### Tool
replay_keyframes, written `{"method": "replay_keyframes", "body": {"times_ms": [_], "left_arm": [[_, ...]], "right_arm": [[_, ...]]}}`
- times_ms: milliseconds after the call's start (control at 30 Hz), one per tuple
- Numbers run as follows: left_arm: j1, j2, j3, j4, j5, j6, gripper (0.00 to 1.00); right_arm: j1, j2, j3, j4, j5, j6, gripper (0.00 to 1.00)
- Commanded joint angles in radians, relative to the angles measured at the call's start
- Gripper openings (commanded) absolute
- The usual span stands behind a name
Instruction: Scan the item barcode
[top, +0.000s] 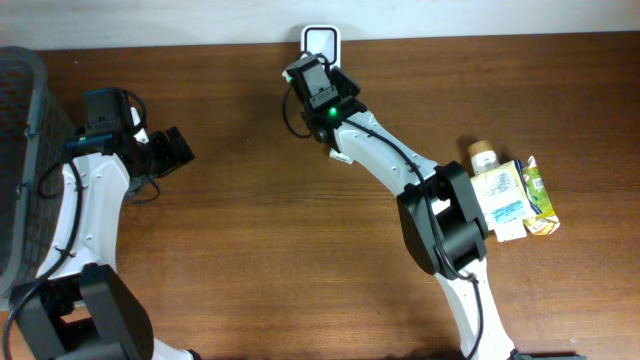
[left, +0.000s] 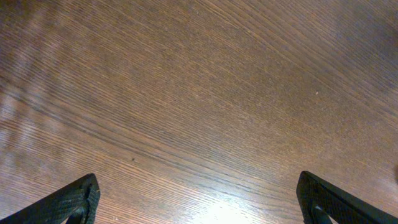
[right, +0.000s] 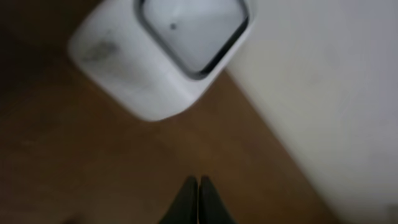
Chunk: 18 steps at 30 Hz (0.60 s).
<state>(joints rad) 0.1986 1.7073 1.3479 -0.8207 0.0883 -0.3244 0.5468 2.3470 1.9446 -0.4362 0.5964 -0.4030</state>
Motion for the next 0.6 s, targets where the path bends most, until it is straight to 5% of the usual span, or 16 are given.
{"method": "replay_keyframes", "body": {"times_ms": [0, 100, 167, 200, 267, 400, 567], "left_arm": [[0.003, -0.014, 0.011, 0.0, -0.006, 0.007, 0.99], [0.003, -0.014, 0.011, 0.0, -0.006, 0.007, 0.99], [0.003, -0.014, 0.011, 0.0, -0.006, 0.007, 0.99], [0.003, -0.014, 0.011, 0.0, -0.006, 0.007, 0.99], [0.003, -0.014, 0.011, 0.0, -0.006, 0.007, 0.99], [0.003, -0.014, 0.011, 0.0, -0.006, 0.007, 0.99], [0.003, -0.014, 0.011, 0.0, -0.006, 0.007, 0.99]], "right_arm": [[0.02, -0.235, 0.01, -0.199, -0.199, 0.41, 0.09], [-0.058, -0.315, 0.005, -0.497, -0.422, 0.697, 0.04], [-0.185, -0.267, -0.072, -0.568, -0.778, 0.783, 0.06], [-0.216, -0.256, -0.108, -0.552, -0.86, 0.791, 0.17], [-0.283, -0.226, -0.261, -0.415, -1.062, 0.806, 0.23], [-0.29, -0.216, -0.437, -0.146, -1.086, 0.884, 0.43], [-0.29, -0.214, -0.539, 0.053, -0.991, 0.936, 0.43]]}}
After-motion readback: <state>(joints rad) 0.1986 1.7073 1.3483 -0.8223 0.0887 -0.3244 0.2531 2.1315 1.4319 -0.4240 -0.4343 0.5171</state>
